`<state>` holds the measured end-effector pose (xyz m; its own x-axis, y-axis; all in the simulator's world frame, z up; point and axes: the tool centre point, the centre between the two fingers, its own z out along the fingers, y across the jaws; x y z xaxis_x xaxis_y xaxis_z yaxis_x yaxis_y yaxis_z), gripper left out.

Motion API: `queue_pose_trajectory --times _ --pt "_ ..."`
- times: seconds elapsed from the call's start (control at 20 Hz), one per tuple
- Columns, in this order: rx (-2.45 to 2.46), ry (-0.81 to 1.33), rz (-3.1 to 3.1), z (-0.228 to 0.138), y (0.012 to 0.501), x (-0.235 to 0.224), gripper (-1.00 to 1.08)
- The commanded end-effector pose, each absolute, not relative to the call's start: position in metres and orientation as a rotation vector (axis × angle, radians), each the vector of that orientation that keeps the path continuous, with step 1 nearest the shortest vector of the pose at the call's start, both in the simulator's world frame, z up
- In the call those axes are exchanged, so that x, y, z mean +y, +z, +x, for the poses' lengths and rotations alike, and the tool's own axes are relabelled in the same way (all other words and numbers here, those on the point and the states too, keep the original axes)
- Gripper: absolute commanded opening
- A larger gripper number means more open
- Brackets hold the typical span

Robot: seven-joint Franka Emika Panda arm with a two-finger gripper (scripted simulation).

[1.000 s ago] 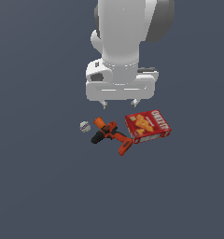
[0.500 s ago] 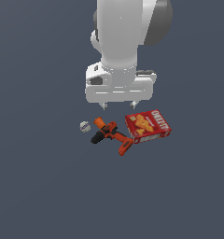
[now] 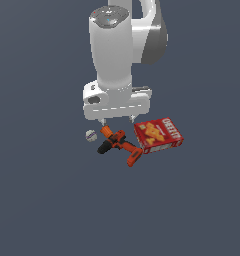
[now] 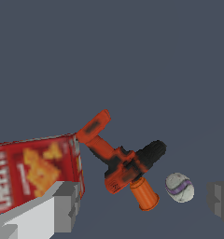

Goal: Pick up a designated object from a clutter of objects.

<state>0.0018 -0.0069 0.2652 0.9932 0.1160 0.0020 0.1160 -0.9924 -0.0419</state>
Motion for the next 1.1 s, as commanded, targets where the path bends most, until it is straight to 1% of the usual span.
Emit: queue_pose_trajectory --times 0.0,0.5,1.05 --pt "-0.227 -0.002 -3.092 -0.001 0.251 -0.019 1.0" --pt "-0.448 -0.011 -3.075 -0.023 0.187 -0.072 1.0" --pt "-0.689 -0.011 -3.048 -0.064 0.124 -0.125 1.0"
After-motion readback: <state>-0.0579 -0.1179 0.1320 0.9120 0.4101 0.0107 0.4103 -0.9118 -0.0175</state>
